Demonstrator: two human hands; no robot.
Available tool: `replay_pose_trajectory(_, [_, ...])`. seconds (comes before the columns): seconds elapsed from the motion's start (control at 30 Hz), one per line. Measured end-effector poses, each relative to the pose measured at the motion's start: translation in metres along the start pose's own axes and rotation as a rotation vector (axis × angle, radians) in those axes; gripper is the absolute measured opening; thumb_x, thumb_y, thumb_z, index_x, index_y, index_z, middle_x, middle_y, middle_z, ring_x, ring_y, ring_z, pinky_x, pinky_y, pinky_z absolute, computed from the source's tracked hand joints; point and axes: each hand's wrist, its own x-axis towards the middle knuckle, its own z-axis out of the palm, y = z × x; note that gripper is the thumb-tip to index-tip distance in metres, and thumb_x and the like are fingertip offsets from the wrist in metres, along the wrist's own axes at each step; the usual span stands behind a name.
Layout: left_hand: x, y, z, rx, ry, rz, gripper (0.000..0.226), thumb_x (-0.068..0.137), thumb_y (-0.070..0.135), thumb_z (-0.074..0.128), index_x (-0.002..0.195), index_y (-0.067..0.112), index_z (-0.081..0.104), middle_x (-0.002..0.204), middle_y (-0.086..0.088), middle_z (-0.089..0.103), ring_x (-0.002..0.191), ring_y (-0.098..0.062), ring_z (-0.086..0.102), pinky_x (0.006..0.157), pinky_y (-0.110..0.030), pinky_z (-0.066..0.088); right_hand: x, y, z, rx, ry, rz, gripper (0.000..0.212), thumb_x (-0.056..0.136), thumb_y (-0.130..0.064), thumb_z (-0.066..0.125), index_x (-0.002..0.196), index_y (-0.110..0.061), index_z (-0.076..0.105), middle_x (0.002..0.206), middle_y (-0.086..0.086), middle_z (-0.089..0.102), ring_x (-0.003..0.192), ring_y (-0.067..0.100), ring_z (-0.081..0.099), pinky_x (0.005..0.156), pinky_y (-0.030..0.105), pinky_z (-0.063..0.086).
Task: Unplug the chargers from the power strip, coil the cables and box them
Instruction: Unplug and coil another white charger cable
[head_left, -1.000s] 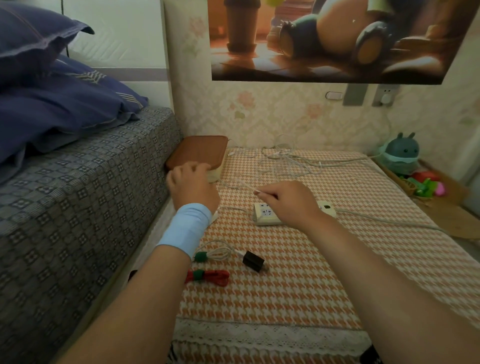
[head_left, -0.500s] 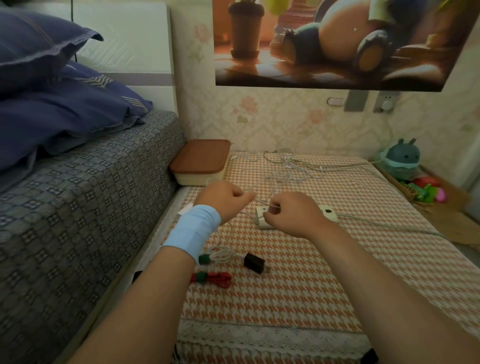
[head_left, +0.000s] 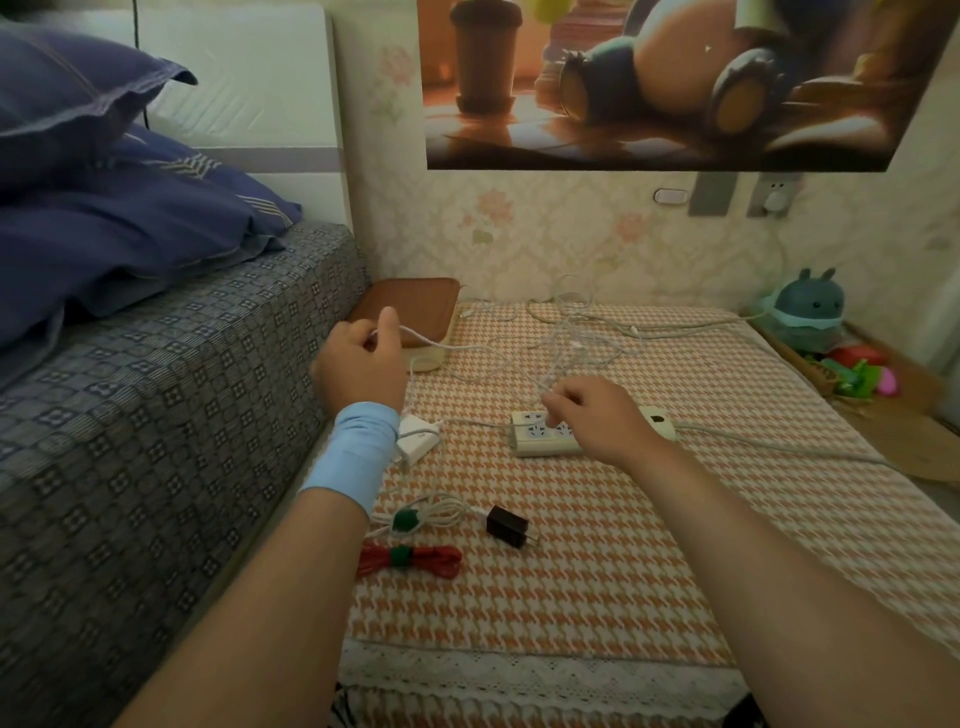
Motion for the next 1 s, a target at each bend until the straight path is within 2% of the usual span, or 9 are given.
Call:
replay_pose_trajectory(0.13, [-0.002,-0.003,-0.002,0.525,-0.179,0.134,0.032,0.083,0.018,0.06,0.113,0.023,0.068,0.12,-0.012,0.06,0.114,-0.036,0.046,0.097,-0.044,0.036,-0.004,-0.02,0.008,0.082,0.019,-0.146,0.032,0.101,-0.033,0.059,0.092,-0.009,0.078,0.082,0.013,0.073,0.08,0.027,0.068,0.078,0.043,0.055])
replay_pose_trajectory(0.23, [-0.021,0.009,0.01,0.236,-0.461,0.315,0.052,0.084,-0.002,0.05,0.13,0.021,0.057,0.125,-0.006,0.061,0.117,-0.026,0.052,0.098,-0.037,0.041,-0.004,-0.036,0.015,0.06,0.023,-0.256,0.028,0.1,-0.035,0.062,0.093,-0.014,0.079,0.077,-0.004,0.072,0.073,0.014,0.066,0.069,0.036,0.052])
replay_pose_trajectory(0.33, [-0.039,0.026,0.019,-0.053,-0.804,0.25,0.039,0.097,0.007,0.041,0.125,0.025,0.061,0.108,0.001,0.067,0.095,-0.015,0.062,0.083,-0.029,0.05,-0.005,-0.048,0.019,0.047,0.051,-0.31,0.022,0.102,-0.029,0.056,0.086,-0.021,0.069,0.069,-0.013,0.059,0.064,0.008,0.057,0.059,0.032,0.045])
replay_pose_trajectory(0.43, [-0.041,0.029,0.019,0.105,-0.876,0.242,0.033,0.1,0.031,0.04,0.088,0.016,0.068,0.076,-0.008,0.065,0.065,-0.02,0.056,0.062,-0.033,0.043,-0.007,-0.048,0.017,0.049,0.069,-0.324,0.015,0.098,-0.02,0.06,0.083,-0.023,0.061,0.07,-0.012,0.056,0.063,0.004,0.052,0.057,0.024,0.041])
replay_pose_trajectory(0.53, [-0.028,0.029,0.008,0.26,-0.793,0.249,0.059,0.092,0.058,0.047,0.063,0.007,0.057,0.056,-0.013,0.052,0.05,-0.02,0.042,0.052,-0.031,0.033,-0.009,-0.034,0.008,-0.141,0.049,-0.26,0.01,0.092,-0.023,0.066,0.1,-0.028,0.061,0.08,-0.014,0.06,0.072,0.004,0.058,0.059,0.024,0.045])
replay_pose_trajectory(0.63, [-0.019,0.033,-0.006,0.005,-0.604,0.233,0.058,0.085,0.048,0.067,0.05,0.012,0.037,0.048,-0.002,0.03,0.05,-0.013,0.028,0.051,-0.029,0.025,-0.007,-0.02,0.0,-0.29,0.036,-0.156,0.007,0.094,-0.029,0.065,0.098,-0.027,0.07,0.087,-0.01,0.069,0.081,0.013,0.065,0.066,0.03,0.051])
replay_pose_trajectory(0.77, [-0.011,0.037,-0.017,-0.307,-0.242,0.108,0.054,0.087,0.03,0.068,0.049,0.004,0.04,0.047,0.004,0.029,0.048,-0.009,0.025,0.05,-0.027,0.025,-0.001,-0.007,0.0,-0.193,0.038,-0.079,0.012,0.097,-0.031,0.064,0.091,-0.024,0.072,0.081,-0.008,0.068,0.079,0.015,0.065,0.08,0.036,0.053])
replay_pose_trajectory(0.83, [0.002,0.031,-0.023,-0.373,-0.058,-0.007,0.051,0.089,0.027,0.065,0.049,0.01,0.039,0.043,0.01,0.029,0.046,-0.007,0.024,0.048,-0.025,0.025,0.0,-0.002,0.001,-0.104,0.023,-0.02,0.021,0.098,-0.033,0.063,0.087,-0.018,0.071,0.078,-0.001,0.068,0.073,0.017,0.062,0.07,0.035,0.051])
replay_pose_trajectory(1.0, [0.011,-0.002,-0.023,0.122,-0.062,0.015,0.025,0.092,0.028,0.056,0.075,0.014,0.067,0.077,-0.008,0.06,0.079,-0.028,0.055,0.068,-0.033,0.041,-0.004,-0.009,0.003,0.041,0.069,-0.053,0.031,0.102,-0.031,0.059,0.082,-0.011,0.071,0.076,0.003,0.068,0.064,0.012,0.057,0.062,0.029,0.039])
